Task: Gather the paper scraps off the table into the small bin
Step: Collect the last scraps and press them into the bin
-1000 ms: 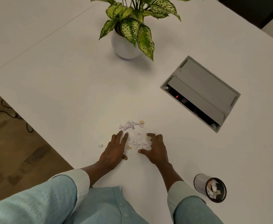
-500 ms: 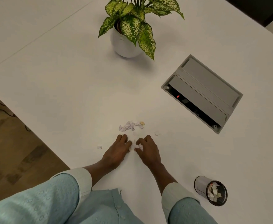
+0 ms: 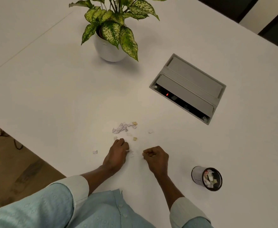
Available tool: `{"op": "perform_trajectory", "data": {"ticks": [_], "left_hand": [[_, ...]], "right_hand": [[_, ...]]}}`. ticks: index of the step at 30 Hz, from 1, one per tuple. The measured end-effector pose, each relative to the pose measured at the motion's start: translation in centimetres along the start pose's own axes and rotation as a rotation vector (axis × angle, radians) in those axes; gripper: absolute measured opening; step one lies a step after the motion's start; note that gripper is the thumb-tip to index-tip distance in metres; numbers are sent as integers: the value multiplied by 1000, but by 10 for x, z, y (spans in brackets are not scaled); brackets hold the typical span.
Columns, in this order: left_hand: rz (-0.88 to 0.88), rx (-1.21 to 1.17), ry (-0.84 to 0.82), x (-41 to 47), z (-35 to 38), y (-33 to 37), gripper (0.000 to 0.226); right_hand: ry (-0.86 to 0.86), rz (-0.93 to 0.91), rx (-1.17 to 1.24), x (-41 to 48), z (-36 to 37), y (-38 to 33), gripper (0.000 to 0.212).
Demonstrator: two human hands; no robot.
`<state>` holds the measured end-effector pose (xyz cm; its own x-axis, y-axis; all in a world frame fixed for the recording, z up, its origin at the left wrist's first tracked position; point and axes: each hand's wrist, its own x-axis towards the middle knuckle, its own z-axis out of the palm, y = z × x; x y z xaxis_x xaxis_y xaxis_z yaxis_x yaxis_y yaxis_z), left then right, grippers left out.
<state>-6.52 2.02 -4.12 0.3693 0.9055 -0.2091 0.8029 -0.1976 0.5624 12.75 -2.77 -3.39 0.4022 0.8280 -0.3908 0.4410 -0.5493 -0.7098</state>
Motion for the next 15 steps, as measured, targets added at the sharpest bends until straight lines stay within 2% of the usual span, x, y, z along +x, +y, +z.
{"op": "perform_trajectory", "data": {"ticks": [7,15], "left_hand": [[19,-271,81,4,15,84,9],[107,-460,2,0,46,200,9]], "right_hand": [[210,37,182,-47,-56,23,19],[492,209,378,-89,-135,64,20]]}}
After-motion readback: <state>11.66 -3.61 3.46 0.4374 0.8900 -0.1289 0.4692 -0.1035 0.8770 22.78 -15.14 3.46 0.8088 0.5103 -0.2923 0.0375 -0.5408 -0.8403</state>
